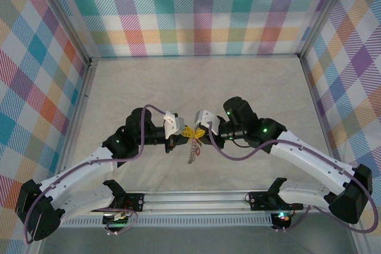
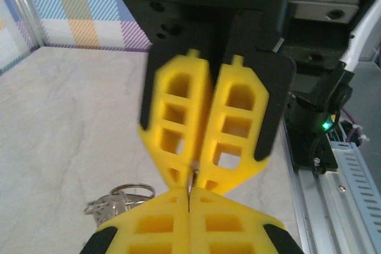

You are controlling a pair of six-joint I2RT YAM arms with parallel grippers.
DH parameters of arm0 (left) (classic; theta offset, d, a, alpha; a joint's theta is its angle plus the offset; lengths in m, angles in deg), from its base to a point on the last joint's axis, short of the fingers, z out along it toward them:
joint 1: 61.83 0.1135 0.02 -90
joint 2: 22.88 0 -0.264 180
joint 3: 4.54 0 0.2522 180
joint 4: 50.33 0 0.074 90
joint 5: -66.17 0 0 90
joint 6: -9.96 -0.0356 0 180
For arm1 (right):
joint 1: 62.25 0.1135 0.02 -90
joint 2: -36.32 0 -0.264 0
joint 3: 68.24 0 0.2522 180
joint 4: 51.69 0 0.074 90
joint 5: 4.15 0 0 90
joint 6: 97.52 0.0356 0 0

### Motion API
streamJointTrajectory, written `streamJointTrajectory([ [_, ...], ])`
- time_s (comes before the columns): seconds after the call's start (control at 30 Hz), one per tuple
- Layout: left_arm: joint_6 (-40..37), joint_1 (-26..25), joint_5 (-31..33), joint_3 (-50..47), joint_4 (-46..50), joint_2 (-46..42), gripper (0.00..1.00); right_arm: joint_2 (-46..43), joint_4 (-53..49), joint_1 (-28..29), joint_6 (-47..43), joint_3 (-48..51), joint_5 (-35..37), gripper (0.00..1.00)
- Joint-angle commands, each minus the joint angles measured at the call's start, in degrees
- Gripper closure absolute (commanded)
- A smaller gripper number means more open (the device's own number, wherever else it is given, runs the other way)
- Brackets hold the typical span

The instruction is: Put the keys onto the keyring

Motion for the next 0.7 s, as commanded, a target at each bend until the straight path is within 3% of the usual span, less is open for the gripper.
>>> streamJointTrajectory([
  [0.0,1.51,-0.68,-2.96,-0.21,-7.33,0.22,1.00,0.71,2.58,0.24,-1.60,-0.05,-2.66,1.00],
  [0.3,0.08,-0.55,-2.09,-0.01,-5.88,-0.30,1.00,-2.44,0.55,0.18,-3.52,1.01,-4.56,1.00],
  [0.67,-14.44,-0.60,-4.46,6.60,15.43,-0.10,0.90,-1.09,-7.91,0.22,-7.91,-3.30,-2.38,1.00],
])
